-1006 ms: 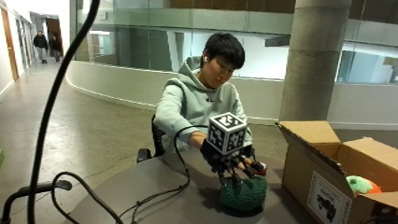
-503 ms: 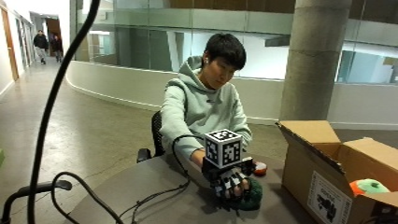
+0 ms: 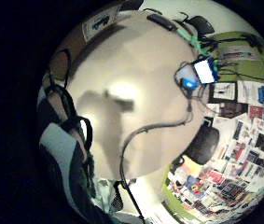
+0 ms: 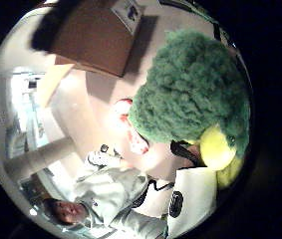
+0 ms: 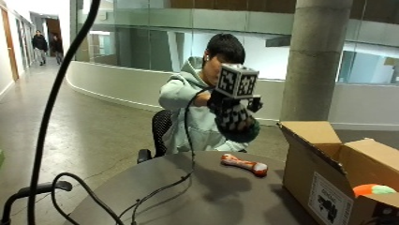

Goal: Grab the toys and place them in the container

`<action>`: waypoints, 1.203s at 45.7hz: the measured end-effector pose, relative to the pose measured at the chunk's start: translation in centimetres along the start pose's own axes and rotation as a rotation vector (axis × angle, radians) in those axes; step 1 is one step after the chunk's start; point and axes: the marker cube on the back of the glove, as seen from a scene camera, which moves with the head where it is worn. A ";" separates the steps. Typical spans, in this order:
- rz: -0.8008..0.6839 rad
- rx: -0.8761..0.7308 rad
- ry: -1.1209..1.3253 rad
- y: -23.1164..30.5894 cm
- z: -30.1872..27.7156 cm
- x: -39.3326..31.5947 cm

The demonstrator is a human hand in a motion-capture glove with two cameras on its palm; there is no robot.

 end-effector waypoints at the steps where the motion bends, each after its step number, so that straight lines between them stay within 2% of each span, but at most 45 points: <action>1: -0.005 0.019 0.008 0.0 -1.4 -0.1; 6: -0.015 0.128 -0.010 0.8 -6.8 -3.1; 13: -0.042 0.352 -0.076 -1.0 -14.1 -8.7; 22: -0.010 0.519 -0.098 -6.2 -15.7 -14.4; 26: 0.019 0.478 -0.103 -8.2 -14.3 -15.8; 31: -0.018 0.340 -0.159 -9.6 -12.2 -17.1; 34: -0.038 0.308 -0.164 -9.5 -11.5 -17.8; 44: -0.102 0.278 -0.135 -7.0 -10.7 -16.8; 55: -0.190 0.341 -0.042 -0.8 -7.2 -13.8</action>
